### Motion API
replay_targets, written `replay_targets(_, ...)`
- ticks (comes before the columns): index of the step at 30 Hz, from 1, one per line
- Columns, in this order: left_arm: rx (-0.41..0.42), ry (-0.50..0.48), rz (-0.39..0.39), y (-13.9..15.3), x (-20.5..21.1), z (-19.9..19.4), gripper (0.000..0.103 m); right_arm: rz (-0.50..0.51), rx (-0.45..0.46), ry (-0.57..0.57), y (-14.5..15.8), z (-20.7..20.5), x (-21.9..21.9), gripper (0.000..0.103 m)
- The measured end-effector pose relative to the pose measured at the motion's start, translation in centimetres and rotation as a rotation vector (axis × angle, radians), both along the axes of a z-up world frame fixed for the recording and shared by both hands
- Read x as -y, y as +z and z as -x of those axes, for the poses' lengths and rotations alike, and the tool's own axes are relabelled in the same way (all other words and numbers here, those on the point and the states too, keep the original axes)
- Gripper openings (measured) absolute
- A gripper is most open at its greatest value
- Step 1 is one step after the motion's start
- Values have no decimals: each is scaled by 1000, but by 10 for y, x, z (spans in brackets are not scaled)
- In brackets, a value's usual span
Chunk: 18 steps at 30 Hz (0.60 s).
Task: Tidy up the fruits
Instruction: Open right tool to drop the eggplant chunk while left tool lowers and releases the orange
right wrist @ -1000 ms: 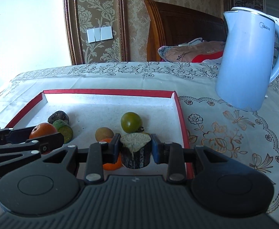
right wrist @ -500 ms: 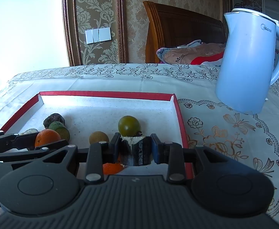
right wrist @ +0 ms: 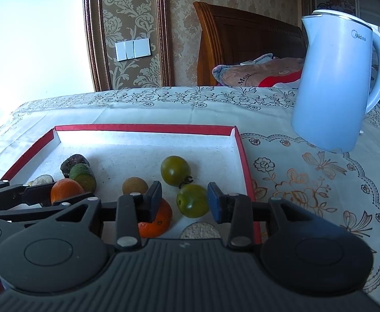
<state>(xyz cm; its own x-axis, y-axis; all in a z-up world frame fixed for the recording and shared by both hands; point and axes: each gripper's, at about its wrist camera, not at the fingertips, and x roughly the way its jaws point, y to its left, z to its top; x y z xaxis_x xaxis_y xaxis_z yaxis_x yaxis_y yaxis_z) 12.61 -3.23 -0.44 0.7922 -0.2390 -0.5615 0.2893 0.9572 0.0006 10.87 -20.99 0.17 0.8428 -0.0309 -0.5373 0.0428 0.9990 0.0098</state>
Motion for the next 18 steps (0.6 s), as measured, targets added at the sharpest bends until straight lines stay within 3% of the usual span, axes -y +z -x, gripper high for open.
replay_targets(8, 1, 1, -13, -1, 1, 1, 42, -4, 9, -5, 1, 4, 0, 50)
replay_targets(10, 3, 2, -14, -1, 0, 2, 42, -10, 4, 0, 1, 5, 0, 57)
replay_targets(18, 40, 7, -16, 4, -2, 14, 42, -21, 16, 7, 3, 15, -1, 62)
